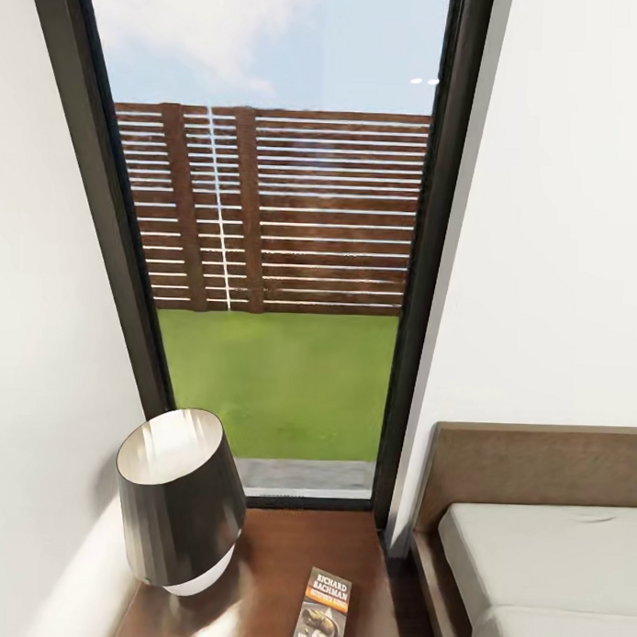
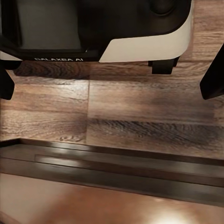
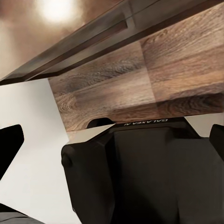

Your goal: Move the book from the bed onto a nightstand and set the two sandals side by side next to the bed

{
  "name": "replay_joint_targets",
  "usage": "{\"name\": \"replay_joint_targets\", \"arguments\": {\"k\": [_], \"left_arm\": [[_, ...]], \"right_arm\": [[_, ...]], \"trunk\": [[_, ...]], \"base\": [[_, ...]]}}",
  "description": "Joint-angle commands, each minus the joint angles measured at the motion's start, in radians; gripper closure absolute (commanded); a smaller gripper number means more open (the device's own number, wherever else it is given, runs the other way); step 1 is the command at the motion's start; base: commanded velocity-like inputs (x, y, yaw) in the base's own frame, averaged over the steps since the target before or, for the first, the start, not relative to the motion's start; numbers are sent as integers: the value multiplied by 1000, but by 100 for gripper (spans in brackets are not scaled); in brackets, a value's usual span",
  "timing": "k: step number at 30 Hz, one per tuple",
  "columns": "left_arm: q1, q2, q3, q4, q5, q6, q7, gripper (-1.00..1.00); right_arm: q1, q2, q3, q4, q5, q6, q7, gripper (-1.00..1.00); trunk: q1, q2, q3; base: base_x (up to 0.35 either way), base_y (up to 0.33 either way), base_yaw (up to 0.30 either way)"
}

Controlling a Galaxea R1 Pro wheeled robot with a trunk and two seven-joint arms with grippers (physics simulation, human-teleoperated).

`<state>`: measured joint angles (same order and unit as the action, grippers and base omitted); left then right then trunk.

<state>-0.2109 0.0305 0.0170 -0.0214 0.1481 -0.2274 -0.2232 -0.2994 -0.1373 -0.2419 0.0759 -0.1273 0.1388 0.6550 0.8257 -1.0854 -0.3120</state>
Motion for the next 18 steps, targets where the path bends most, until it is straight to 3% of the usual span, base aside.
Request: {"name": "replay_joint_targets", "arguments": {"k": [1, 18], "left_arm": [[-1, 0, 1, 1, 9, -1, -7, -100], [-1, -3, 0, 0, 7, -1, -8, -100]], "right_arm": [[-1, -1, -3, 2, -10, 9, 3, -100], [-1, 15, -3, 4, -11, 8, 3, -100]], "trunk": [[0, -1, -1], [0, -1, -1]], "base": [[0, 0, 0], [0, 0, 0]]}}
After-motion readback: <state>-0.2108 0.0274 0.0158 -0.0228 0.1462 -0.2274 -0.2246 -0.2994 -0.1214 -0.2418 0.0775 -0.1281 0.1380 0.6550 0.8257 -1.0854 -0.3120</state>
